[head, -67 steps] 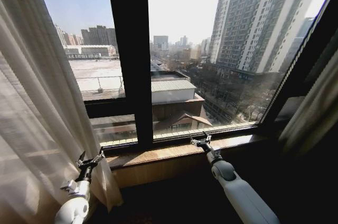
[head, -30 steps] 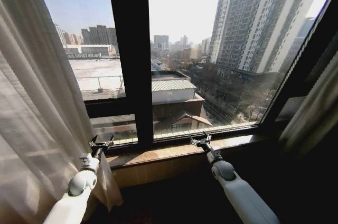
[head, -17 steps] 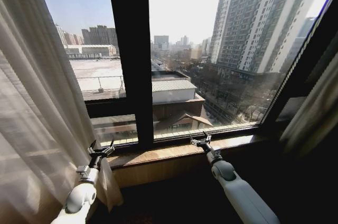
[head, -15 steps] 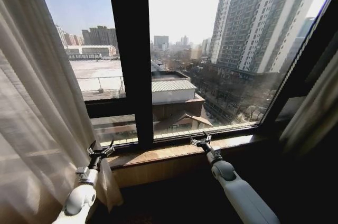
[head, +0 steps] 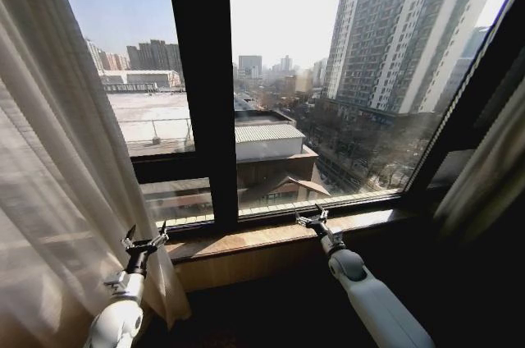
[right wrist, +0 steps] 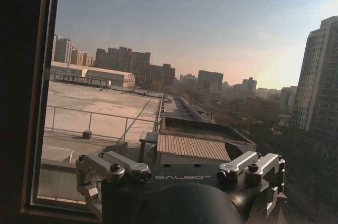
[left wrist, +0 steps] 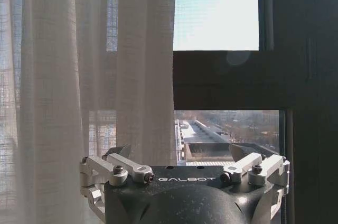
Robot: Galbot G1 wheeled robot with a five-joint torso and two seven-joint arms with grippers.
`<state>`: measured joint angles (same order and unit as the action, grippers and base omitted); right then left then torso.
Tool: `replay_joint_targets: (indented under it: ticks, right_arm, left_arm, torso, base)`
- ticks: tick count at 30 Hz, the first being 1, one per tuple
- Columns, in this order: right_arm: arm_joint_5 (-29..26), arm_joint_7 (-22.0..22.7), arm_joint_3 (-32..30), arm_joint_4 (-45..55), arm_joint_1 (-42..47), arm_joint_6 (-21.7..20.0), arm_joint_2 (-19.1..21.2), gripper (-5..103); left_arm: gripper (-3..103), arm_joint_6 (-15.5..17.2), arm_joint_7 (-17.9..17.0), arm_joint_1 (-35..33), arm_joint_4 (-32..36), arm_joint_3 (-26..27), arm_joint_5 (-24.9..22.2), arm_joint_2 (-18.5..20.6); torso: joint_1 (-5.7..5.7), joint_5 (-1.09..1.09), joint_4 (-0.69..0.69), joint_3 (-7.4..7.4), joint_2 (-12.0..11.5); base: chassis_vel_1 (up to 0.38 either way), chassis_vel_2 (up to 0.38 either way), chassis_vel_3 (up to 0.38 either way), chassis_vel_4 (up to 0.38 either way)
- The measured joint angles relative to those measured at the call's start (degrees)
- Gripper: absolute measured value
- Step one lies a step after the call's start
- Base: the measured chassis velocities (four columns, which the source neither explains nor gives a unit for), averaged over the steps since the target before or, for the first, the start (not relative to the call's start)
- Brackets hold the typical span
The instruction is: Open the curtains by pulling them apart, changing their state from closed to fully open.
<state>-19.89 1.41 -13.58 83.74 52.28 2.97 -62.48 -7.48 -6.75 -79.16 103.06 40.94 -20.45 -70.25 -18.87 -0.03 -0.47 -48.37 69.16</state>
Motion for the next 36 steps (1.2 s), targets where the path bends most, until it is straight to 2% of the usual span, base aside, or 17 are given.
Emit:
replay_joint_targets:
  ticks: [8, 23, 29, 32, 36]
  right_arm:
    - [0.0, 0.0, 0.0, 0.0, 0.0, 0.0, 0.0, 100]
    - [0.0, 0.0, 0.0, 0.0, 0.0, 0.0, 0.0, 100]
    - [0.0, 0.0, 0.0, 0.0, 0.0, 0.0, 0.0, 100]
    - [0.0, 0.0, 0.0, 0.0, 0.0, 0.0, 0.0, 100]
    - [0.0, 0.0, 0.0, 0.0, 0.0, 0.0, 0.0, 100]
  left_arm:
    - [100, -2.7, 2.4, 2.9, -5.9, 0.7, -1.1, 4.6]
    - [100, -3.2, 2.7, 5.9, -10.8, -1.0, -1.3, 6.0]
    - [100, -3.4, 2.7, 9.8, -14.7, -3.3, -1.4, 7.1]
    - [100, -3.3, 3.3, 15.8, -19.6, -5.5, -1.4, 8.3]
    - [100, -3.3, 4.0, 18.3, -21.7, -5.4, -1.5, 9.1]
  torso:
    - [-0.01, 0.02, 0.01, -0.01, 0.0]
    - [0.00, 0.01, 0.01, 0.00, 0.0]
    - [-0.04, 0.01, 0.01, -0.02, 0.0]
    - [-0.02, 0.00, 0.00, -0.01, 0.0]
    - [-0.01, 0.03, -0.01, 0.00, 0.0]
  base:
    - [0.000, 0.000, 0.000, 0.000]
    - [-0.038, 0.032, 0.038, -0.029]
    - [-0.059, 0.059, 0.052, -0.052]
    - [0.000, 0.000, 0.000, 0.000]
    - [0.000, 0.000, 0.000, 0.000]
